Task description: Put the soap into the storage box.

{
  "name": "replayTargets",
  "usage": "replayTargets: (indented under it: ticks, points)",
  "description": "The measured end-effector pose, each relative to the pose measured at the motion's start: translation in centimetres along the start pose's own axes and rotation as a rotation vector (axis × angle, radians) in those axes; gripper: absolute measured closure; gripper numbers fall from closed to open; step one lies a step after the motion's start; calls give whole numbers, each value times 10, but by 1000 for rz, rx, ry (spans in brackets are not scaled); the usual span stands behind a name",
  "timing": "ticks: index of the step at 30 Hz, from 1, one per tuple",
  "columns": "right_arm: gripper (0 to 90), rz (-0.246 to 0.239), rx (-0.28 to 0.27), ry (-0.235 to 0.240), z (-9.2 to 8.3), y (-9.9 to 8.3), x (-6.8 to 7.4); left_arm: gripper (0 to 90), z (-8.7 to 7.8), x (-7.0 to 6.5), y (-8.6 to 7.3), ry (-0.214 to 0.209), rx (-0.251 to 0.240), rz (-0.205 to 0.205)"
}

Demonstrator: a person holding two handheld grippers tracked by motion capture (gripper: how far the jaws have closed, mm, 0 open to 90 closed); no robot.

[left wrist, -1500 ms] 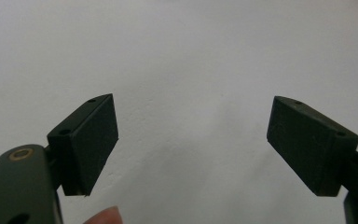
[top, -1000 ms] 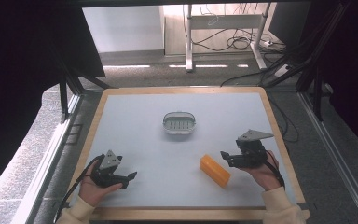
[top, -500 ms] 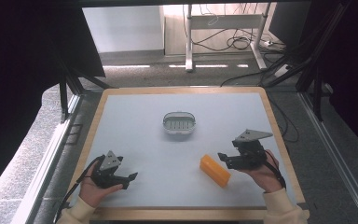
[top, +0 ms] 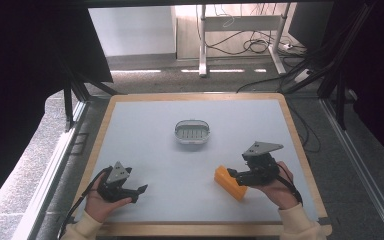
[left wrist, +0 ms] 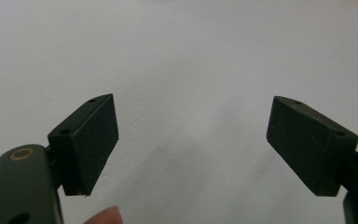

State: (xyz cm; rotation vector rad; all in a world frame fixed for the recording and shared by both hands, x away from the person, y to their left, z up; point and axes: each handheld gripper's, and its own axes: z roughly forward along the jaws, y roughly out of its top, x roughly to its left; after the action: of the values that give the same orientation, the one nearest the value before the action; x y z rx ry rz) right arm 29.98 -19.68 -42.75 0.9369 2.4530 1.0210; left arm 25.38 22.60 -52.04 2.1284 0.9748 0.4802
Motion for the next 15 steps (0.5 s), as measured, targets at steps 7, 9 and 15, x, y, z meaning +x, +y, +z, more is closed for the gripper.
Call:
replayTargets:
  ticks: [7,9,15]
  points:
    - [256,-9,76,14,13,3,9,166,1,1,0,2,8,3]
    - [253,-14,99,19,16,6,11,166,1,0,0,2,6,-2]
    - [266,-45,141,33,24,14,15,166,0,1,0,6,10,2]
